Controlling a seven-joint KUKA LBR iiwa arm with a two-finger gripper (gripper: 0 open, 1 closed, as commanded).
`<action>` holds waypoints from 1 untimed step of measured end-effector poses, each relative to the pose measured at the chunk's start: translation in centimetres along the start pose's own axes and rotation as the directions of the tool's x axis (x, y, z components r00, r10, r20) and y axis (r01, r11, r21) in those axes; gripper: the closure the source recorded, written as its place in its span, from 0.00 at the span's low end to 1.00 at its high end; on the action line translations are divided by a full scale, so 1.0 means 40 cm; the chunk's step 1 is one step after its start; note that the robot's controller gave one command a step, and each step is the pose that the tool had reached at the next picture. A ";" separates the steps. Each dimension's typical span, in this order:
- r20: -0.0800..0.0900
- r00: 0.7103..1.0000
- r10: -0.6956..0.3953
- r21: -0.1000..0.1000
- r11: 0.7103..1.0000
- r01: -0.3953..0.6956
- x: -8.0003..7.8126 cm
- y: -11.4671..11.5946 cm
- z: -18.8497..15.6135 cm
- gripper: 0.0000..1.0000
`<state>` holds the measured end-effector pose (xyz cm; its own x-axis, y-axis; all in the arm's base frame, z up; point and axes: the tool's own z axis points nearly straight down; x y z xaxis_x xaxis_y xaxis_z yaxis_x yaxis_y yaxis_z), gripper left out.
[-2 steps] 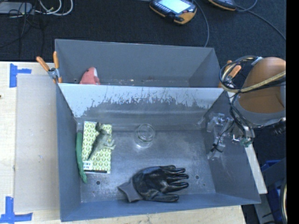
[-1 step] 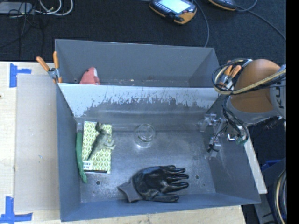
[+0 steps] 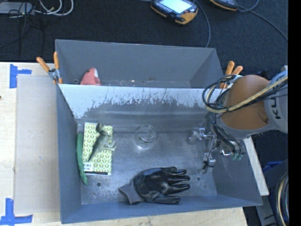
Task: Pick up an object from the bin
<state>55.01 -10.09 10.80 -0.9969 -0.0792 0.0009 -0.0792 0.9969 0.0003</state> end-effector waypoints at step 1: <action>-0.004 0.991 0.133 -0.002 0.991 -0.133 -0.001 0.058 0.050 0.00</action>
Offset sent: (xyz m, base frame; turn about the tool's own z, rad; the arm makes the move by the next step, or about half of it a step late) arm -0.0258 0.0125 -0.0380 -0.2429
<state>54.88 -7.77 8.80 -0.9985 0.0542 0.0048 0.0542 0.9985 0.0021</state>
